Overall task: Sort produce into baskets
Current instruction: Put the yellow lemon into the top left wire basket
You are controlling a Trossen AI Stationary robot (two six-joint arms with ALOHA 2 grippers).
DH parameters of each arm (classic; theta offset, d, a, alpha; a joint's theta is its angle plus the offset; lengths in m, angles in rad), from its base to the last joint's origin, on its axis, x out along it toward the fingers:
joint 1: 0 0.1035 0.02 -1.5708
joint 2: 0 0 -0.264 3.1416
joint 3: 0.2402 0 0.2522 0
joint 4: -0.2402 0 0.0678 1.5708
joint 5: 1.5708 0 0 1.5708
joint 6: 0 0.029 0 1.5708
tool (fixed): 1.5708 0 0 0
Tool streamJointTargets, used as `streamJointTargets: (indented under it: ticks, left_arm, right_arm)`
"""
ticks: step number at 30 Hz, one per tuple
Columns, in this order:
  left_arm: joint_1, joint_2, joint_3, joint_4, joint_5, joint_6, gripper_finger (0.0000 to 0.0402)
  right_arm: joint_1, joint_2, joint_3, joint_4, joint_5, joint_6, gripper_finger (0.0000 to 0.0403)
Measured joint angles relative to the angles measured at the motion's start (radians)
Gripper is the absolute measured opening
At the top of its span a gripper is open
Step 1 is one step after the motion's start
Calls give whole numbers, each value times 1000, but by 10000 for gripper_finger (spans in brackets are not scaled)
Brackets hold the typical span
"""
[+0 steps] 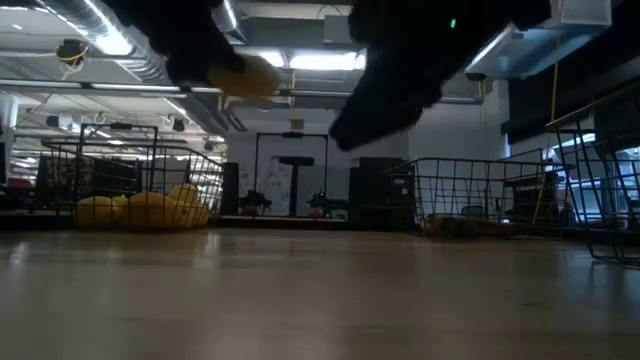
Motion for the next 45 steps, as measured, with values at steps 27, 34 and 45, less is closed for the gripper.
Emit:
streamJointTargets:
  ticks: [27, 34, 45]
  left_arm:
    - [498, -196, -6, -484, -470, -130, 235]
    - [700, -185, -6, -443, -390, -47, 235]
    - [945, -26, 12, -337, -200, 102, 235]
  right_arm:
    - [-12, 287, 2, 76, 86, 286, 291]
    - [-13, 291, 0, 108, 98, 281, 291]
    - [-14, 292, 0, 116, 102, 281, 291]
